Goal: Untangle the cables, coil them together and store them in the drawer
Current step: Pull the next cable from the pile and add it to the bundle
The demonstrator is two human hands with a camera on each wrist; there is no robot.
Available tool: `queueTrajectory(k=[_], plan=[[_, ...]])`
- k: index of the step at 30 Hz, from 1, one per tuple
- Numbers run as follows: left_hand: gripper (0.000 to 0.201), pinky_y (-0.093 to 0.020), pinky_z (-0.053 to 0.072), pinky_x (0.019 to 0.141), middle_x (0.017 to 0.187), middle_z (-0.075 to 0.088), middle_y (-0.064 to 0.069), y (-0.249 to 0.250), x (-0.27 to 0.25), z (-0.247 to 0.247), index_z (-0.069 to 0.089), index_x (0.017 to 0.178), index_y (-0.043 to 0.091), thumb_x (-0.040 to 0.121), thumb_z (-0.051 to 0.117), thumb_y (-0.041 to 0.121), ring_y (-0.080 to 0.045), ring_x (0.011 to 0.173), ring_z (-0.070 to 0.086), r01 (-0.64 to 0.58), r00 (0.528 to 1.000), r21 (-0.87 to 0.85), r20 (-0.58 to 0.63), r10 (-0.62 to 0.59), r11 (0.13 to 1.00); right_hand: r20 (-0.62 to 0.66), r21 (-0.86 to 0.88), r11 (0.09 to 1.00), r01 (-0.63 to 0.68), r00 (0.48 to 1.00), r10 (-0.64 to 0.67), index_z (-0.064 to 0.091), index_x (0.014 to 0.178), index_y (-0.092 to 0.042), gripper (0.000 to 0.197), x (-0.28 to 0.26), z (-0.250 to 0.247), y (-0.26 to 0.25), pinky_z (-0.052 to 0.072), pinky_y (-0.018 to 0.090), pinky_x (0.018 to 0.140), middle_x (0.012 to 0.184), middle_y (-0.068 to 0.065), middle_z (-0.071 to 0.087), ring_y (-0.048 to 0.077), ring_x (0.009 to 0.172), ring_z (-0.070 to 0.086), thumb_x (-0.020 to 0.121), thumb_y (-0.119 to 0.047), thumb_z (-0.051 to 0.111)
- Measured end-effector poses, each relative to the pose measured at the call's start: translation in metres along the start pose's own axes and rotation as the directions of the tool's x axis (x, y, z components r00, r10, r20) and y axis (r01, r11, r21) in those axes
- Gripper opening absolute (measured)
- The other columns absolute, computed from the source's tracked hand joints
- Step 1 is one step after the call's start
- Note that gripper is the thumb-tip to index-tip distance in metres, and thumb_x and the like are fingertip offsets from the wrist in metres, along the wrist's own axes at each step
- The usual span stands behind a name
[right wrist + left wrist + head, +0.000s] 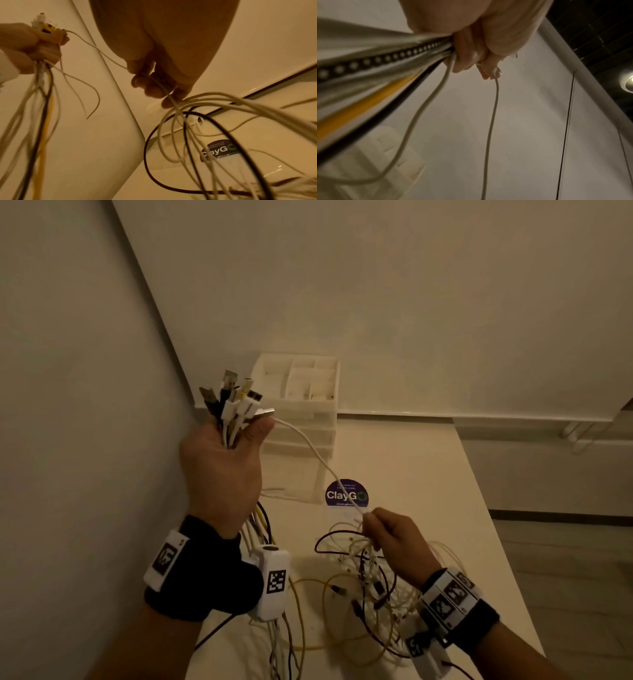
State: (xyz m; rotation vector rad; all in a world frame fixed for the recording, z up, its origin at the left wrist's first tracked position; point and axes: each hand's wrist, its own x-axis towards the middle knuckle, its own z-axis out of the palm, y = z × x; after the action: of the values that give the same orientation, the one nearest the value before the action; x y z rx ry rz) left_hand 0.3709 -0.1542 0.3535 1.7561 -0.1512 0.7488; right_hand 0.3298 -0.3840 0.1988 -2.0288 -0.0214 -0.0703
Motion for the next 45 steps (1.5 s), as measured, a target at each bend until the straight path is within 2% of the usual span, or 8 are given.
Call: queueTrajectory(k=[5, 15, 23, 27, 30, 35, 39, 45], plan=[[0.012, -0.008, 0.045, 0.069, 0.077, 0.067, 0.020, 0.003, -0.009, 0.002, 0.068, 0.090, 0.027, 0.082, 0.073, 0.021, 0.012, 0.071, 0.061, 0.044, 0.997, -0.089, 0.064, -0.038, 0.995, -0.158, 0.285, 0.958, -0.021, 0.985, 0.068, 0.042, 0.049, -0.021, 0.043, 0.031, -0.025, -0.023, 0.028, 0.033, 0.058, 0.052, 0.001, 0.034, 0.015, 0.055, 0.030, 0.087, -0.012, 0.059], [0.015, -0.018, 0.052, 0.072, 0.084, 0.073, 0.014, 0.007, -0.044, 0.048, 0.074, 0.095, 0.026, 0.082, 0.075, 0.019, 0.002, 0.078, 0.067, 0.128, 0.822, 0.023, 0.556, -0.119, 0.991, 0.080, 0.515, 0.853, 0.083, 0.986, -0.144, 0.037, 0.045, -0.008, 0.035, 0.029, -0.056, -0.101, 0.020, 0.038, 0.050, 0.049, 0.008, 0.026, 0.020, 0.049, 0.020, 0.067, -0.021, 0.061], [0.015, -0.001, 0.041, 0.065, 0.081, 0.062, 0.025, 0.019, -0.030, 0.047, 0.067, 0.096, 0.025, 0.083, 0.073, 0.020, 0.018, 0.072, 0.059, 0.046, 0.972, -0.023, 0.231, -0.040, 0.999, 0.170, 0.566, 0.823, 0.040, 0.972, -0.164, 0.064, 0.079, -0.005, 0.030, 0.009, -0.035, -0.076, 0.044, 0.032, 0.063, 0.070, 0.015, 0.056, 0.025, 0.064, 0.051, 0.092, -0.030, 0.053], [0.014, -0.017, 0.046, 0.056, 0.066, 0.059, 0.019, 0.023, 0.002, 0.025, 0.068, 0.086, 0.012, 0.086, 0.071, 0.026, 0.010, 0.057, 0.052, 0.017, 0.999, -0.121, -0.044, -0.022, 0.992, 0.212, 0.328, 0.944, -0.023, 0.976, -0.050, 0.060, 0.076, 0.000, 0.043, -0.008, -0.008, -0.032, 0.046, 0.031, 0.063, 0.067, 0.009, 0.056, 0.019, 0.061, 0.053, 0.096, -0.037, 0.050], [0.017, -0.041, 0.057, 0.067, 0.075, 0.066, 0.009, 0.020, 0.016, 0.009, 0.071, 0.092, 0.013, 0.084, 0.074, 0.028, -0.004, 0.068, 0.060, 0.025, 0.998, -0.172, -0.060, -0.035, 0.985, 0.123, 0.281, 0.955, -0.094, 0.991, 0.061, 0.047, 0.065, 0.000, 0.055, -0.015, -0.002, -0.009, 0.038, 0.032, 0.058, 0.062, 0.006, 0.043, 0.017, 0.057, 0.041, 0.092, -0.047, 0.055], [0.020, -0.016, 0.051, 0.077, 0.091, 0.068, 0.021, 0.015, -0.001, -0.001, 0.067, 0.103, 0.028, 0.085, 0.074, 0.023, 0.009, 0.084, 0.065, 0.002, 1.000, -0.084, 0.005, -0.002, 0.996, -0.052, 0.517, 0.843, -0.149, 0.977, 0.205, 0.036, 0.048, -0.013, 0.049, -0.001, -0.019, -0.022, 0.028, 0.029, 0.051, 0.050, 0.002, 0.026, 0.015, 0.046, 0.026, 0.089, -0.011, 0.063], [0.021, -0.004, 0.044, 0.070, 0.073, 0.067, 0.033, 0.027, -0.017, 0.005, 0.064, 0.092, 0.034, 0.080, 0.074, 0.020, 0.015, 0.075, 0.062, 0.010, 0.978, -0.123, 0.208, 0.016, 0.992, -0.002, 0.592, 0.798, -0.110, 0.990, 0.138, 0.033, 0.043, -0.018, 0.046, 0.007, -0.034, -0.050, 0.019, 0.031, 0.051, 0.052, 0.001, 0.020, 0.014, 0.050, 0.016, 0.078, 0.000, 0.058], [0.008, -0.020, 0.053, 0.068, 0.081, 0.074, 0.013, 0.018, -0.056, 0.037, 0.074, 0.090, 0.026, 0.082, 0.074, 0.028, 0.002, 0.075, 0.068, 0.023, 0.779, 0.026, 0.626, -0.034, 0.999, 0.038, 0.683, 0.730, 0.002, 0.999, -0.039, 0.025, 0.046, -0.012, 0.035, 0.013, -0.050, -0.101, 0.019, 0.027, 0.049, 0.051, 0.004, 0.017, 0.018, 0.051, 0.014, 0.066, 0.004, 0.048]])
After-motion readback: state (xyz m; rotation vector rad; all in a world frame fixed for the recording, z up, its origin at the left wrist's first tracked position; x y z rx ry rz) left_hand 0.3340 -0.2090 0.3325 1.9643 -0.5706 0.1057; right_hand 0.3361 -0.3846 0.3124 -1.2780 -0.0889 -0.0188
